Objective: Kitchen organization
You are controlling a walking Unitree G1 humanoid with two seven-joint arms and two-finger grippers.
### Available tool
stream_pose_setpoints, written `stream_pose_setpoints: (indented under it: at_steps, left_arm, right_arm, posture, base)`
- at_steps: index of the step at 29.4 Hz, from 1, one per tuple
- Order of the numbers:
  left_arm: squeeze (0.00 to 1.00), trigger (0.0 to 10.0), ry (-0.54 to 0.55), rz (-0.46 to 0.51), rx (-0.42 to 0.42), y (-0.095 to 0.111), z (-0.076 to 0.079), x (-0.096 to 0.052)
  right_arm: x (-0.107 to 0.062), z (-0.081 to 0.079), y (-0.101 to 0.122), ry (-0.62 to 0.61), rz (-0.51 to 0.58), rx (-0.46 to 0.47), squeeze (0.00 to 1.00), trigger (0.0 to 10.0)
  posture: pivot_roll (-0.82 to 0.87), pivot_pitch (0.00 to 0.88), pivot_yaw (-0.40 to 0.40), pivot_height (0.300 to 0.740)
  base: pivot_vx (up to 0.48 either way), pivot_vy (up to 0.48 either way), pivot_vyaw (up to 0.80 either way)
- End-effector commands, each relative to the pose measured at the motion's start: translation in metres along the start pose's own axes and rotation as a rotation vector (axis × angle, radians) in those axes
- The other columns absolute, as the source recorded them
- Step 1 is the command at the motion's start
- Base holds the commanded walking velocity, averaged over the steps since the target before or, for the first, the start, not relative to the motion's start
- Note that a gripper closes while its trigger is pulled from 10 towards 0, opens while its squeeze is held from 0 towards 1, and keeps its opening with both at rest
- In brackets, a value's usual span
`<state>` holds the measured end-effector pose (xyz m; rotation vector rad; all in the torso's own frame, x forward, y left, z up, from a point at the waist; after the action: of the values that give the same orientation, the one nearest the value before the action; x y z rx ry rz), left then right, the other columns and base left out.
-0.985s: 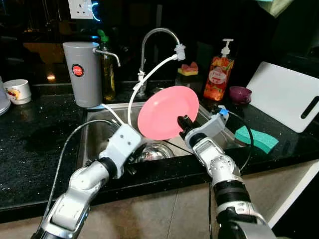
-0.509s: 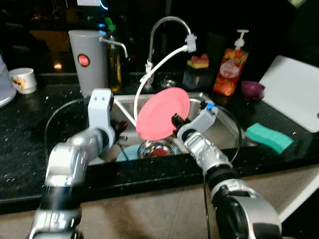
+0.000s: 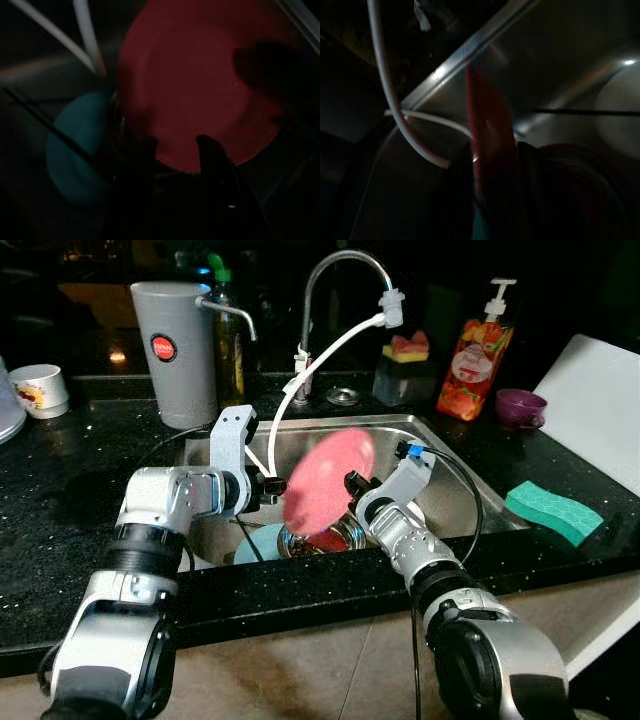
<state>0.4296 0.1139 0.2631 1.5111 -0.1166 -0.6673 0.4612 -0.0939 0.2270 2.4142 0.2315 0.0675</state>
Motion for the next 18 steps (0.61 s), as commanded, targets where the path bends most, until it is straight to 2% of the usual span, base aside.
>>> stream_pose_setpoints:
  at_steps: [1,2,3,4,5,6,7,9,10,11,13,14,15,18]
  left_arm:
    - [0.00,10.0,0.002,-0.026,0.013,-0.003,-0.002,0.002]
    - [0.00,10.0,0.001,-0.030,0.012,-0.004,-0.002,0.004]
    - [0.00,10.0,-0.003,-0.031,0.011,-0.002,-0.002,0.004]
    - [0.00,10.0,-0.003,-0.031,0.011,-0.002,-0.002,0.004]
    - [0.00,10.0,-0.011,-0.025,0.015,0.000,-0.001,0.004]
    - [0.00,10.0,-0.011,-0.025,0.015,0.000,-0.001,0.004]
    - [0.00,10.0,-0.037,-0.009,0.035,0.006,0.003,0.003]
    - [0.00,10.0,-0.069,0.027,0.050,0.015,0.007,0.000]
    - [0.00,10.0,-0.069,0.027,0.050,0.015,0.007,0.000]
    - [0.00,10.0,-0.073,0.074,0.072,0.023,0.008,-0.002]
    - [0.00,10.0,-0.082,0.118,0.091,0.031,0.009,-0.004]
    - [0.00,10.0,-0.089,0.145,0.127,0.036,0.011,-0.007]
    - [0.00,10.0,-0.089,0.145,0.127,0.036,0.011,-0.007]
    - [0.00,10.0,-0.072,0.190,0.204,0.041,0.016,-0.015]
  right_arm:
    - [0.001,-0.007,0.008,0.032,0.028,-0.006,1.00,10.0]
    - [0.001,-0.012,0.012,0.063,0.046,-0.002,1.00,10.0]
    - [0.001,-0.026,0.019,0.148,0.076,0.011,0.89,8.2]
    - [0.001,-0.026,0.019,0.148,0.076,0.011,0.89,8.2]
    - [0.000,-0.039,0.027,0.221,0.112,0.002,0.00,9.5]
    - [0.000,-0.039,0.027,0.221,0.112,0.002,0.00,9.5]
    - [-0.005,-0.063,0.046,0.345,0.200,-0.049,0.00,10.0]
    - [-0.012,-0.081,0.059,0.409,0.279,-0.160,0.00,10.0]
    - [-0.012,-0.081,0.059,0.409,0.279,-0.160,0.00,10.0]
    - [-0.017,-0.091,0.065,0.443,0.329,-0.260,0.00,10.0]
    - [-0.026,-0.105,0.071,0.485,0.390,-0.374,0.00,10.0]
    - [-0.033,-0.111,0.075,0.505,0.426,-0.432,0.00,10.0]
    - [-0.033,-0.111,0.075,0.505,0.426,-0.432,0.00,10.0]
    - [-0.049,-0.113,0.086,0.522,0.494,-0.512,0.00,10.0]
  posture:
    - [0.26,0.123,-0.053,0.740]
    - [0.26,0.122,-0.053,0.740]
    - [0.26,0.120,-0.055,0.740]
    - [0.26,0.120,-0.055,0.740]
    - [0.26,0.117,-0.055,0.740]
    - [0.26,0.117,-0.055,0.740]
    - [0.27,0.115,-0.056,0.740]
    - [0.27,0.115,-0.056,0.740]
    - [0.27,0.115,-0.056,0.740]
    - [0.27,0.112,-0.055,0.740]
    - [0.26,0.110,-0.043,0.740]
    - [0.26,0.111,-0.040,0.740]
    - [0.26,0.111,-0.040,0.740]
    - [0.24,0.123,-0.038,0.740]
  base:
    - [0.000,0.000,0.00]
    - [0.000,0.000,0.00]
    - [0.000,0.000,0.00]
    - [0.000,0.000,0.00]
    - [0.000,0.000,0.00]
    - [0.000,0.000,0.00]
    - [0.000,0.000,0.00]
    - [0.000,0.000,0.00]
    - [0.000,0.000,0.00]
    - [0.000,0.000,0.00]
    - [0.000,0.000,0.00]
    - [0.000,0.000,0.00]
    - [0.000,0.000,0.00]
    - [0.000,0.000,0.00]
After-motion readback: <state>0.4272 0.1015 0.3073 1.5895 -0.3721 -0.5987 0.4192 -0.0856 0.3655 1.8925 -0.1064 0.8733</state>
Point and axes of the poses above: a point about 5 cm out from each wrist's last joint towards the gripper, its own x axis pointing out of the wrist towards the gripper, its own y axis along the axis of the wrist's last joint, z = x × y, the point moved 4 cm from there along x, pointing out of the wrist towards the gripper, and after that the axes turned 8 degrees about x, right-handed, at the moved point
